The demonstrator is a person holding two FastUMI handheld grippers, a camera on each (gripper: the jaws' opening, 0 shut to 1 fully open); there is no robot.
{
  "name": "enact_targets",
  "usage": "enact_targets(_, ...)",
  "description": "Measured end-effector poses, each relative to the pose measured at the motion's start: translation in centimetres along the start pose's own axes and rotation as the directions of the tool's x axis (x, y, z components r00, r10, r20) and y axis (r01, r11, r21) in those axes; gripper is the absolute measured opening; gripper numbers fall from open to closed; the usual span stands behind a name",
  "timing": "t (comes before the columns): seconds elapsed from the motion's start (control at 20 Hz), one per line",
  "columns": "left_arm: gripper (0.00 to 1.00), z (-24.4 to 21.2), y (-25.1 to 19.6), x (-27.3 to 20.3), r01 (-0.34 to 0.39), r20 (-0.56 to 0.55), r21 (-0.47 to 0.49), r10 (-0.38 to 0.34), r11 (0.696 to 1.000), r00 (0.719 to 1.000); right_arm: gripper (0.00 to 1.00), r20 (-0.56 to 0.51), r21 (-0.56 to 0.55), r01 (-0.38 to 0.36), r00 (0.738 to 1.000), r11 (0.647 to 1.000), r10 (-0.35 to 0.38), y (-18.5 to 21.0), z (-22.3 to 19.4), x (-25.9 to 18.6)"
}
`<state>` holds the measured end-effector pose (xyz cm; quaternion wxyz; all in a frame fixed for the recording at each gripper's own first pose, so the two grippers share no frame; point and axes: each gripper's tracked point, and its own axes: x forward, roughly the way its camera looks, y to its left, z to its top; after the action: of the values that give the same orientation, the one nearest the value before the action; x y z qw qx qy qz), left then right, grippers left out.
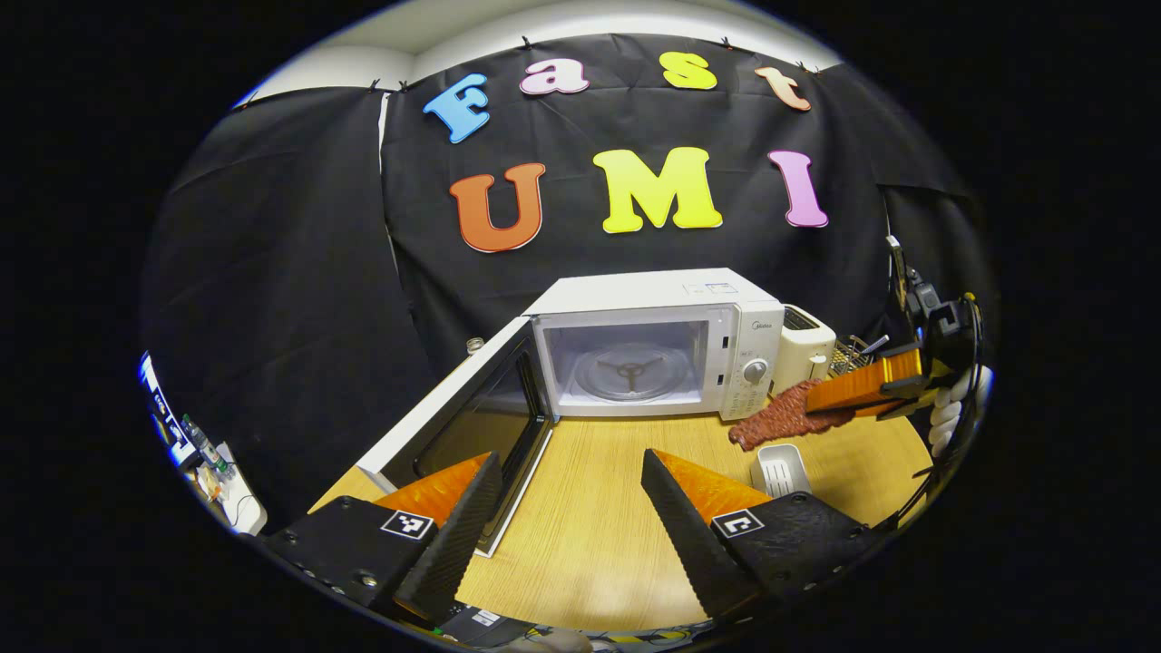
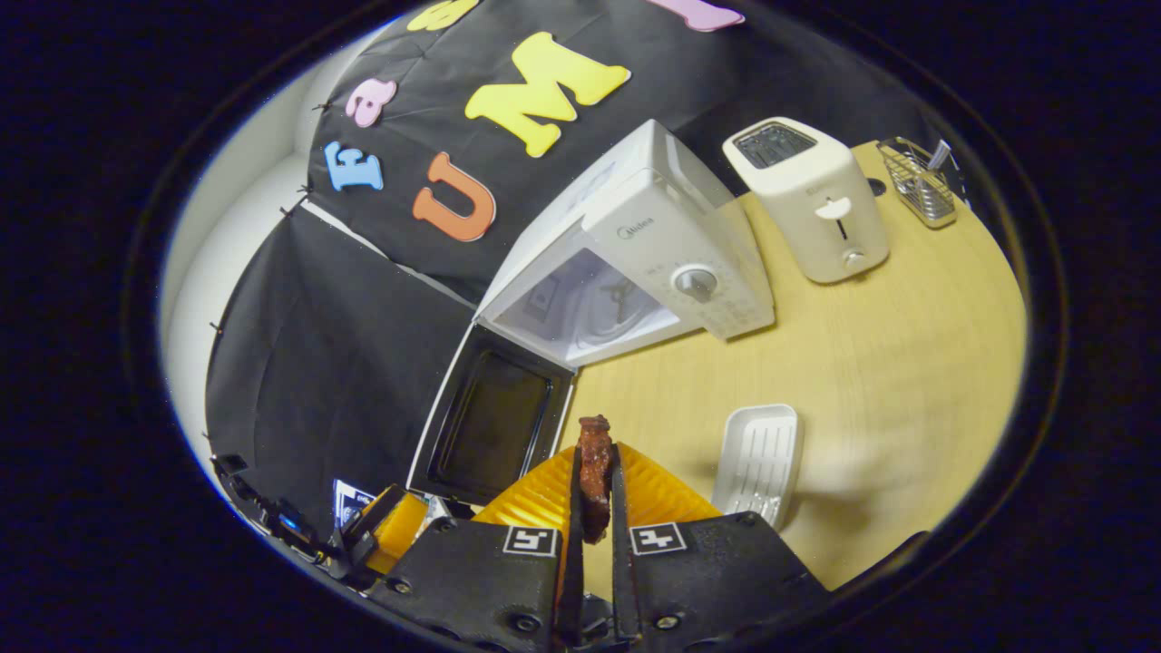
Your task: Open the microwave oven with the left hand, put the food in, and close the microwave oven.
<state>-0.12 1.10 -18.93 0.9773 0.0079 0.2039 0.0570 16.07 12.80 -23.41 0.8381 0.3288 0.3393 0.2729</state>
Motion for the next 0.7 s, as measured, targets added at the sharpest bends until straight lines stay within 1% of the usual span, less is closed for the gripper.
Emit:
enact_targets(0.1, 0.96, -0.1, 0.8, -0.6, 0.031, 0.004, 0.013, -0.031, 0.999, 1.000, 0.16, 0.066, 0.011, 0.006, 0.998, 1.000, -0.006, 1.8, 0.4, 2.1)
enact_targets(0.2, 0.95, -0.1, 1.9, -1.1, 0.063, 0.006, 0.029, -0.063, 0.998, 0.998, 0.16, 0.137, 0.046, 0.020, 0.990, 0.999, -0.026, 3.2, 0.6, 4.7)
enact_targets(0.3, 0.95, -0.4, 2.9, -1.7, 0.101, 0.006, 0.040, -0.101, 0.994, 0.995, 0.16, 0.226, 0.091, 0.028, 0.973, 0.995, -0.048, 4.4, 1.0, 7.6)
enact_targets(0.45, 0.95, -1.4, 4.2, -2.3, 0.152, 0.001, 0.055, -0.152, 0.987, 0.988, 0.16, 0.338, 0.188, -0.004, 0.939, 0.982, -0.061, 5.9, 1.8, 11.8)
enact_targets(0.55, 0.95, -2.0, 5.0, -2.3, 0.182, 0.001, 0.068, -0.182, 0.981, 0.983, 0.16, 0.411, 0.249, -0.014, 0.907, 0.968, -0.092, 6.1, 2.6, 14.4)
enact_targets(0.65, 0.96, -2.6, 5.9, -2.3, 0.205, 0.009, 0.081, -0.207, 0.975, 0.978, 0.16, 0.486, 0.339, -0.038, 0.863, 0.940, -0.140, 5.8, 3.6, 16.8)
enact_targets(0.7, 0.96, -2.7, 6.2, -2.4, 0.215, 0.024, 0.084, -0.218, 0.973, 0.976, 0.16, 0.514, 0.387, -0.045, 0.839, 0.921, -0.175, 5.3, 4.1, 18.1)
